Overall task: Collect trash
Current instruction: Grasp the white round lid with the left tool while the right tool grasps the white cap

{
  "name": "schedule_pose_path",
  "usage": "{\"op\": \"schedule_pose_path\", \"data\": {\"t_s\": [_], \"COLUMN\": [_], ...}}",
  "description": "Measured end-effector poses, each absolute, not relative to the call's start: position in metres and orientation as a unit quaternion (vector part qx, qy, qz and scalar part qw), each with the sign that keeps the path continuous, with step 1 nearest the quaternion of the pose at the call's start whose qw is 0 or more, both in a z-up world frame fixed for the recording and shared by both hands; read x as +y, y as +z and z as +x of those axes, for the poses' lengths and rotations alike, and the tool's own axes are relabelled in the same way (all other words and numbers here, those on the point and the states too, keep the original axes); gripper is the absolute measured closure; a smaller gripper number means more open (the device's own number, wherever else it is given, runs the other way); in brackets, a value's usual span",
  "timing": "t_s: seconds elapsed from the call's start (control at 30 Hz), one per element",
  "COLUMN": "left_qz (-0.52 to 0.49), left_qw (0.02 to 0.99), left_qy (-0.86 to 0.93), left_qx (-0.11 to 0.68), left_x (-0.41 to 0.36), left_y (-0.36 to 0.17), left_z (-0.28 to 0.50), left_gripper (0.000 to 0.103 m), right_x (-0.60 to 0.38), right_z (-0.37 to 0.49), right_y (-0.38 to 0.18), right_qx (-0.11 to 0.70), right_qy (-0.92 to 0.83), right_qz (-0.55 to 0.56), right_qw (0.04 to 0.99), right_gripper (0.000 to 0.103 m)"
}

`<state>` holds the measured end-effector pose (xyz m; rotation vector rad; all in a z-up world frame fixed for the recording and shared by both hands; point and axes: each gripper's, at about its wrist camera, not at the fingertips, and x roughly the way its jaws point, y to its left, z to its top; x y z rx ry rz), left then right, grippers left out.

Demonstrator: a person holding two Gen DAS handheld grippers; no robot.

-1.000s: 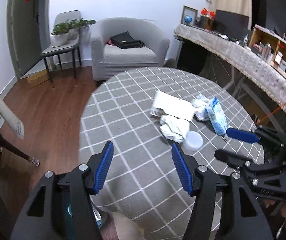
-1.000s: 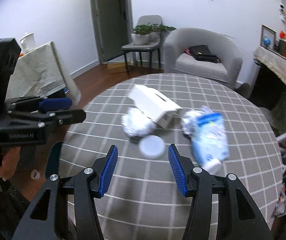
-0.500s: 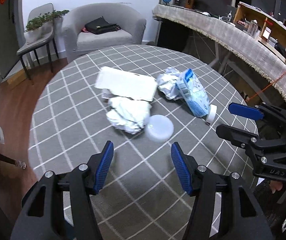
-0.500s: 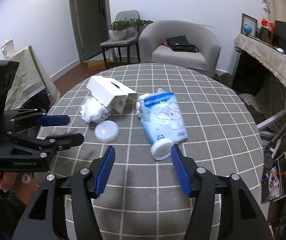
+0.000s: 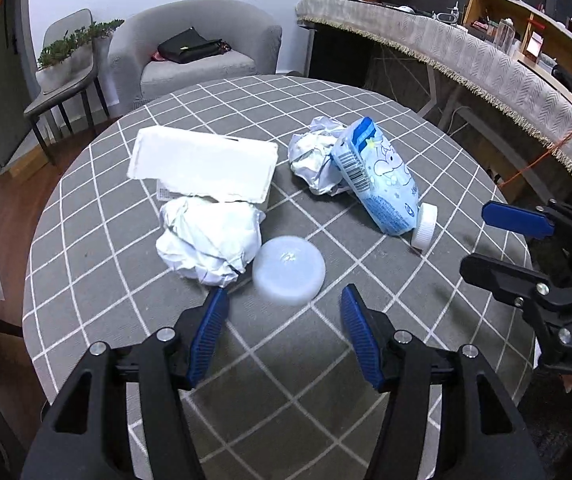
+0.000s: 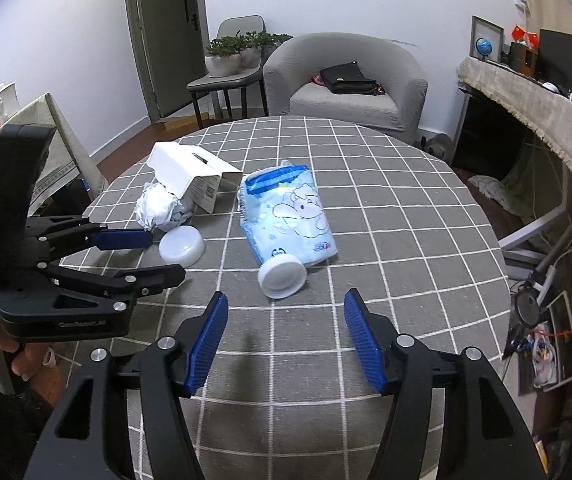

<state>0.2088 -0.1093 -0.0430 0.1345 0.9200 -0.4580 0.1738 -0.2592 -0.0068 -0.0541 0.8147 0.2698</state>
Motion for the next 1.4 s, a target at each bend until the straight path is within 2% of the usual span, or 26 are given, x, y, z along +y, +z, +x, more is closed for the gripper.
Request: {"op": "schedule_pose_path", "data": {"t_s": [0.3, 0.43, 0.5, 0.9, 1.17, 1.33, 1.37, 1.4], "left_qz": [0.071, 0.077, 0.076, 0.049, 0.048, 0.048, 0.048, 0.047], "left_qw": [0.875, 0.881, 0.882, 0.877, 0.876, 0.877, 0.878, 0.878], "left_qy": [-0.21, -0.199, -0.198, -0.209, -0.211, -0.206, -0.205, -0.204], "left_qx": [0.429, 0.422, 0.421, 0.43, 0.43, 0.43, 0.43, 0.43], "left_x": [-0.122, -0.124, -0.124, -0.107, -0.093, -0.079, -0.075, -0.072], "left_y": [-0.045, -0.045, -0.044, -0.041, -0.036, -0.033, -0.032, -0.032], "left_z": [0.217, 0.22, 0.221, 0.217, 0.207, 0.202, 0.201, 0.199], "left_gripper": [0.043, 0.058, 0.061, 0.061, 0.061, 0.061, 0.061, 0.061], "right_x": [-0.272, -0.275, -0.274, -0.252, -0.242, -0.239, -0.237, -0.236], "right_z": [0.176, 0.18, 0.183, 0.197, 0.212, 0.217, 0.218, 0.218], "right_y": [-0.012, -0.012, -0.013, -0.024, -0.026, -0.028, -0.03, -0.03], "right_qx": [0.397, 0.395, 0.394, 0.402, 0.408, 0.413, 0.416, 0.417], "right_qy": [0.137, 0.153, 0.156, 0.165, 0.172, 0.169, 0.167, 0.166], "right_qz": [-0.009, 0.01, 0.012, -0.025, -0.048, -0.043, -0.045, -0.046], "right_qw": [0.907, 0.906, 0.906, 0.9, 0.895, 0.894, 0.893, 0.892], "right_gripper": [0.038, 0.036, 0.036, 0.037, 0.049, 0.052, 0.056, 0.065]}}
